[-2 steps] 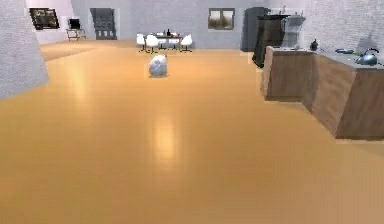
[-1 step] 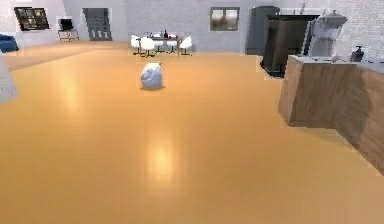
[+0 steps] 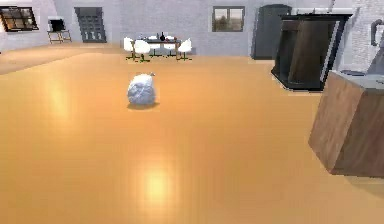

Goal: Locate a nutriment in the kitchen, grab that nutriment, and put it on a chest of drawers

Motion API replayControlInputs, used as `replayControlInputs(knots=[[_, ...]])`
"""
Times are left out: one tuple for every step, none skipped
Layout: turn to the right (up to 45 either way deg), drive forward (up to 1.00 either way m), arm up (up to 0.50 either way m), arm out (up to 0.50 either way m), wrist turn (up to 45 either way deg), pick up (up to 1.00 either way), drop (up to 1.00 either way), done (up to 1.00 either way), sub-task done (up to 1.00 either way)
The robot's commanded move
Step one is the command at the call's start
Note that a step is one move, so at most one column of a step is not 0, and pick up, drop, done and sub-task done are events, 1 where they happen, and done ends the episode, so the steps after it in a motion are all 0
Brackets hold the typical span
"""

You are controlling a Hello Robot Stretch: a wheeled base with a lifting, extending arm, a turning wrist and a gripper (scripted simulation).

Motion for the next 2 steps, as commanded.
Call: replayControlInputs(knots=[[0.0, 1.0, 0.0, 0.0, 0.0, 0.0, 0.0, 0.0, 0.0], [0.0, 1.0, 0.0, 0.0, 0.0, 0.0, 0.0, 0.0, 0.0]])
